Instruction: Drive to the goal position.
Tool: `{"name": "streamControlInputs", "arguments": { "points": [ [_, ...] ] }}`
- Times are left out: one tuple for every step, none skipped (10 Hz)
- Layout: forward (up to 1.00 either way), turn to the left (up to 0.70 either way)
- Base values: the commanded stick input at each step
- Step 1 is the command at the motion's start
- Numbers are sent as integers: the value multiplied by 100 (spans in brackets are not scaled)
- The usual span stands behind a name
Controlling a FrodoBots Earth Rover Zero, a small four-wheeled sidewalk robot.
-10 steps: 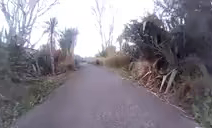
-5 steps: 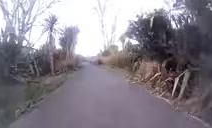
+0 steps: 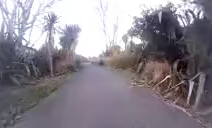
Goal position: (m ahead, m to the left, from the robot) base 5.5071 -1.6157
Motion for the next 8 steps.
{"name": "streamControlInputs", "arguments": {
  "points": [
    [70, 0],
    [70, 0],
    [70, 0],
    [70, 0],
    [70, 0],
    [70, 0],
    [70, 0],
    [70, 0]
  ]
}}
